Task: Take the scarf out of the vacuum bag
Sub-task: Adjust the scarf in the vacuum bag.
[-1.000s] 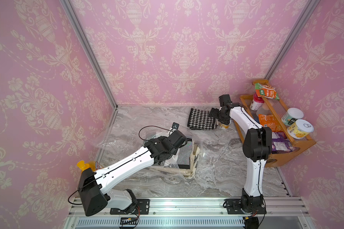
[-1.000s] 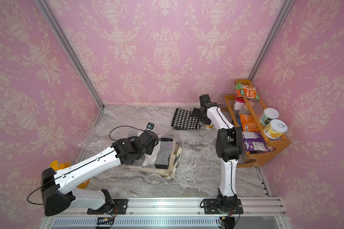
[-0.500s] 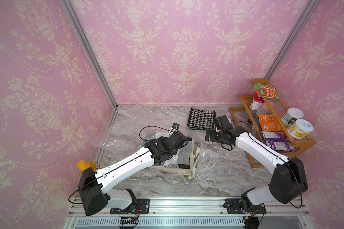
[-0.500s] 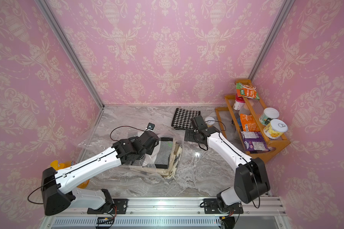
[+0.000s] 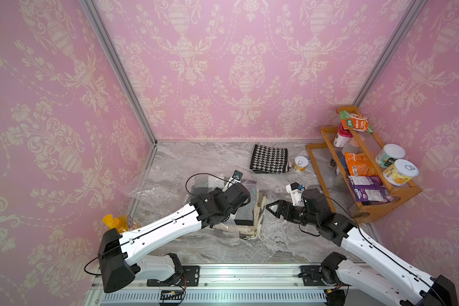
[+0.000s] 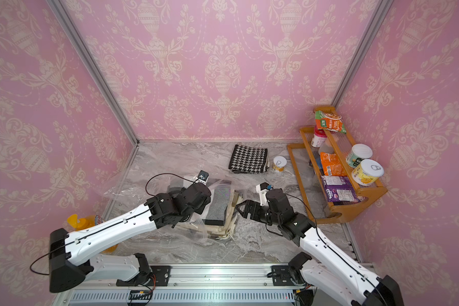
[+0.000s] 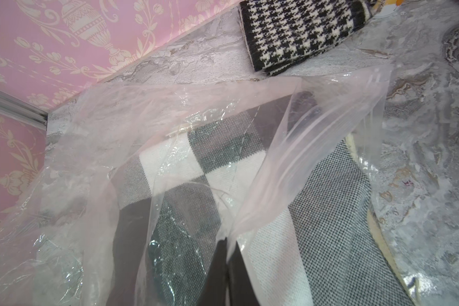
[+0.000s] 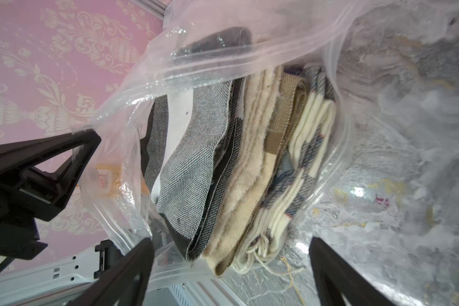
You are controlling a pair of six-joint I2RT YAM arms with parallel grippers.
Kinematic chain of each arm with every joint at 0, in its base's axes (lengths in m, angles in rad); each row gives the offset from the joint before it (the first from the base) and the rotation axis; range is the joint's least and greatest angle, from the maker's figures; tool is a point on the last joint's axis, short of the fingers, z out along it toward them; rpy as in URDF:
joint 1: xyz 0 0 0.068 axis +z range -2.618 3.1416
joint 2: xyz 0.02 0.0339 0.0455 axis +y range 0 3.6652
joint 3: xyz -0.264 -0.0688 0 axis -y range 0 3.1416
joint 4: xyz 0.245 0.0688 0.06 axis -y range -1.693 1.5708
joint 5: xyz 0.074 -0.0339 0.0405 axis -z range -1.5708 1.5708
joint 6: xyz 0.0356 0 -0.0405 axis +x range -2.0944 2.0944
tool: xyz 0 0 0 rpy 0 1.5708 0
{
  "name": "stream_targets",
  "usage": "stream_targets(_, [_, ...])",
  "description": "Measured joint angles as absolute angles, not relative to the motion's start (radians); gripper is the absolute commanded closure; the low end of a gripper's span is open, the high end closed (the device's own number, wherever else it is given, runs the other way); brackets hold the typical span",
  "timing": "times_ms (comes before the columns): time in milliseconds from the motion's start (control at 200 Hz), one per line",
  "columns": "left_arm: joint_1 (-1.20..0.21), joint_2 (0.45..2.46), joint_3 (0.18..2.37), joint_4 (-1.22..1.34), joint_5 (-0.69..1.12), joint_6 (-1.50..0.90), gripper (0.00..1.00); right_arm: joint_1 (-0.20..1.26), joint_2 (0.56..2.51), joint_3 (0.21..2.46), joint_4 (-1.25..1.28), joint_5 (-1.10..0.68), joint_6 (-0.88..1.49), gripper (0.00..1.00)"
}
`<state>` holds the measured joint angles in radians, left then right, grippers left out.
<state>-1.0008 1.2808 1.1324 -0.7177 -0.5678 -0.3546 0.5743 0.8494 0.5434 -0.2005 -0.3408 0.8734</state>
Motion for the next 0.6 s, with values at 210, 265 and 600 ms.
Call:
stream_targets(210, [-1.072,1.276,1.07,-0.696,-0.593,-0.353,1.0,0.707,0.87,0.398,0.062,-0.377,1.066,0.05])
stream_targets(265, [-1.079,1.276,1.057,-0.693,-0.599,-0.353,1.0,0.744,0.883,0.381,0.122,-0.378,1.105,0.04])
stream_targets(600, [-1.097,1.276,1.037,-0.665,-0.645,-0.357,1.0,0.824,0.943,0.387,0.291,-0.395,1.238,0.04])
